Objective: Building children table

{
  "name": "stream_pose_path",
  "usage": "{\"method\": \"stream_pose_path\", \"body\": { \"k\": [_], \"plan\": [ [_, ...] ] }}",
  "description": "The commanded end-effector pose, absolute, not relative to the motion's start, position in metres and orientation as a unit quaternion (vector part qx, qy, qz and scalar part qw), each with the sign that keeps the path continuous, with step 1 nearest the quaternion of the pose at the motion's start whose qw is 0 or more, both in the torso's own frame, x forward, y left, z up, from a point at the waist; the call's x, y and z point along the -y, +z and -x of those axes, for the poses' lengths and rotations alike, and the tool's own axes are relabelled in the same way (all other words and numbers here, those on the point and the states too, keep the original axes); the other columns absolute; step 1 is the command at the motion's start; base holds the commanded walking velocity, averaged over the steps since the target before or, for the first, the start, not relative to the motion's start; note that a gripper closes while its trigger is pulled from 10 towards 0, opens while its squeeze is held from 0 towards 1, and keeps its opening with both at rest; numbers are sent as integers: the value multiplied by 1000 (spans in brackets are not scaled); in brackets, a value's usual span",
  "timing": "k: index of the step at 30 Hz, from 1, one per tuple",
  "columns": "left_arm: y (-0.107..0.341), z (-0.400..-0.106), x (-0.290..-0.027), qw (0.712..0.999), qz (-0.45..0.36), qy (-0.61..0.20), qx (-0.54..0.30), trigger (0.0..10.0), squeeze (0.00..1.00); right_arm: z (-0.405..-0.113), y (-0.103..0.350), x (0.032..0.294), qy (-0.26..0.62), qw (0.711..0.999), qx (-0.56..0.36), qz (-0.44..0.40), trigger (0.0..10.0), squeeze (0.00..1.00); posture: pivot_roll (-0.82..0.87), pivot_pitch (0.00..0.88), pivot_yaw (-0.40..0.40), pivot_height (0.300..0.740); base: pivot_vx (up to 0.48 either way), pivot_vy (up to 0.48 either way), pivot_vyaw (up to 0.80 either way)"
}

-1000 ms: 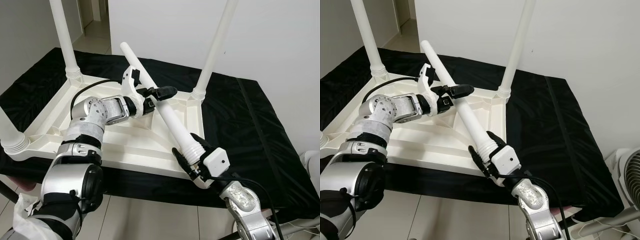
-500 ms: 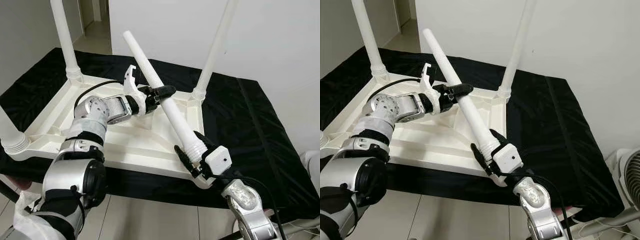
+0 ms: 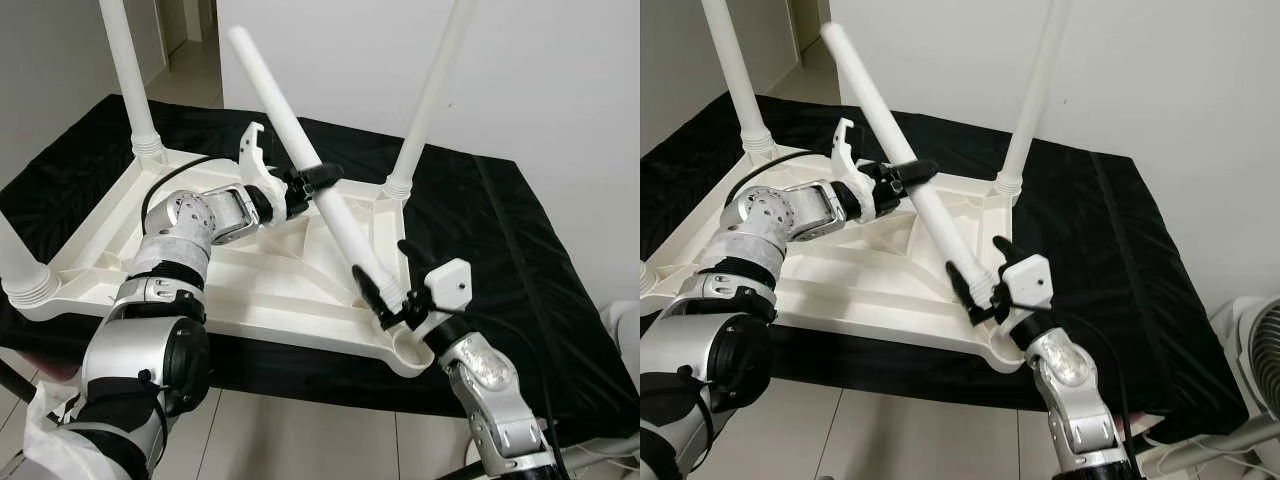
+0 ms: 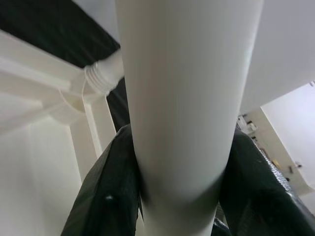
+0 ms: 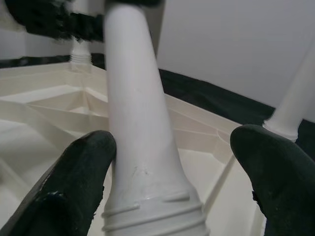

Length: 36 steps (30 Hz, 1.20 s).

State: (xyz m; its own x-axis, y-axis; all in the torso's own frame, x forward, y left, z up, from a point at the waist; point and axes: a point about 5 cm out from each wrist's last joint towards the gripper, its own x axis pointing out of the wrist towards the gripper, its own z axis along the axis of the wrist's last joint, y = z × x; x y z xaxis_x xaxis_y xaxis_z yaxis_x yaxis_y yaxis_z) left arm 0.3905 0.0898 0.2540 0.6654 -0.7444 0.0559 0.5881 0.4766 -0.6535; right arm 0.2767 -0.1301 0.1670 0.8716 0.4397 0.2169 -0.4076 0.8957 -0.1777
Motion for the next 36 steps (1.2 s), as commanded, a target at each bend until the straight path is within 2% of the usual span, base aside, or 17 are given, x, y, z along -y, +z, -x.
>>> {"method": "stream_pose_path", "body": {
  "k": [1,3,6,12,16,21,26,30,36],
  "plan": [
    [270,-390,-88,874,277,-393,-79,10000,0,-286,166,144,167,980,89,68,10000,0,-66,0,-80,740,0,0,0],
    [278,-389,-87,890,242,-383,-49,10000,0,-294,171,143,147,986,69,46,10000,0,-65,0,-82,740,0,0,0],
    [290,-381,-82,906,203,-370,-5,10000,0,-299,178,134,147,984,65,72,10000,0,-55,0,-91,740,0,0,0],
    [293,-377,-73,917,172,-360,20,10000,0,-300,176,129,157,981,60,99,10000,0,-48,0,-96,740,0,0,0],
    [294,-368,-47,930,142,-333,66,10000,0,-306,178,114,188,975,48,107,10000,0,-40,0,-103,740,0,0,0],
    [294,-365,-39,940,116,-311,83,10000,0,-308,180,108,192,974,43,113,10000,0,-33,0,-106,740,0,0,0],
    [293,-363,-37,943,105,-305,85,10000,0,-308,180,105,195,973,40,115,10000,0,-33,3,-107,740,0,0,0],
    [294,-351,-25,942,72,-313,101,10000,0,-317,184,109,155,977,50,138,10000,0,-29,8,-109,740,0,0,0],
    [293,-343,-15,940,59,-317,108,10000,0,-322,186,108,145,978,53,138,10000,0,-24,10,-110,740,0,0,0]
  ]
}}
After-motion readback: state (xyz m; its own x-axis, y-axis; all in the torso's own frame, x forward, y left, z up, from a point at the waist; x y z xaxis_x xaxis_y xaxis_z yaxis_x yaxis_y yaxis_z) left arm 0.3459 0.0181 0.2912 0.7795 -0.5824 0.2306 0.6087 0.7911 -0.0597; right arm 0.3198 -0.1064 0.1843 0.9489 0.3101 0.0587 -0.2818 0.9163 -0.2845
